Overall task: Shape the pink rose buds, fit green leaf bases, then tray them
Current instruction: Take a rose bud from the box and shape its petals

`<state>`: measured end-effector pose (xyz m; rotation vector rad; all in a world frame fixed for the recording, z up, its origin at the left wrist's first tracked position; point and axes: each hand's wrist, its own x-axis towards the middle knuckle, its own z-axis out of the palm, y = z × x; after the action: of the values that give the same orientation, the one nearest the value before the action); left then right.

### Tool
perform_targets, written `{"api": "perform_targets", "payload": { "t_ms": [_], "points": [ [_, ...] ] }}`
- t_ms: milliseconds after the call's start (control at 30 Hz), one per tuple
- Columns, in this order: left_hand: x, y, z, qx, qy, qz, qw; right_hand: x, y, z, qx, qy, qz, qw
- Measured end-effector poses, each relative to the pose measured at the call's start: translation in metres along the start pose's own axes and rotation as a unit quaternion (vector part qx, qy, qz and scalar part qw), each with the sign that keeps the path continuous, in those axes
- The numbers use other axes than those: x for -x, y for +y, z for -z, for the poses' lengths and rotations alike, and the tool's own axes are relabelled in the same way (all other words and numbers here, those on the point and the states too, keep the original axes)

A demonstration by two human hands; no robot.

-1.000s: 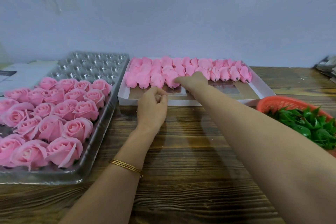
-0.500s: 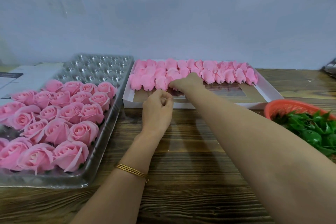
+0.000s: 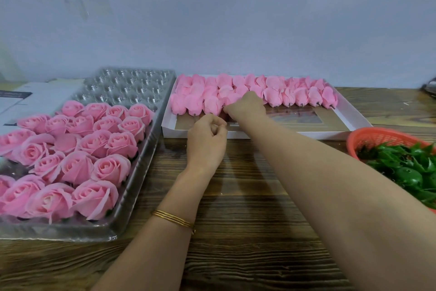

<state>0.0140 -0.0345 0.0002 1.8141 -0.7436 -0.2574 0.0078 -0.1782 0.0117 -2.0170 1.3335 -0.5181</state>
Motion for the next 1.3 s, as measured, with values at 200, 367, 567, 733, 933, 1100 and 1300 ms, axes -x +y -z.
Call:
{"api": "perform_targets", "payload": {
  "t_ms": [200, 367, 567, 733, 933, 1100, 1300],
  "points": [
    [-0.001, -0.002, -0.001, 0.006, 0.002, -0.002, 1.000, -0.001, 0.004, -0.001, -0.017, 0.025, 0.011, 0.999],
    [-0.001, -0.002, -0.001, 0.018, -0.018, 0.004, 1.000, -0.003, 0.010, 0.005, -0.011, 0.038, 0.045, 0.998],
    [-0.003, -0.001, 0.000, 0.105, -0.078, 0.057, 0.990, 0.006, 0.010, 0.022, -0.017, 0.061, 0.045, 0.997],
    [-0.006, 0.007, 0.003, 0.248, -0.172, 0.155, 0.941, 0.034, 0.012, 0.044, -0.051, 0.087, 0.067, 0.993],
    [0.003, 0.013, 0.003, 0.352, -0.285, 0.183, 0.872, 0.086, 0.028, 0.062, -0.118, 0.071, 0.104, 0.985],
    [0.013, 0.017, 0.000, 0.379, -0.337, 0.167, 0.845, 0.111, 0.048, 0.061, -0.186, 0.029, 0.109, 0.976],
    [0.020, 0.019, -0.001, 0.373, -0.369, 0.137, 0.840, 0.128, 0.060, 0.057, -0.202, 0.017, 0.104, 0.974]
  ]
}}
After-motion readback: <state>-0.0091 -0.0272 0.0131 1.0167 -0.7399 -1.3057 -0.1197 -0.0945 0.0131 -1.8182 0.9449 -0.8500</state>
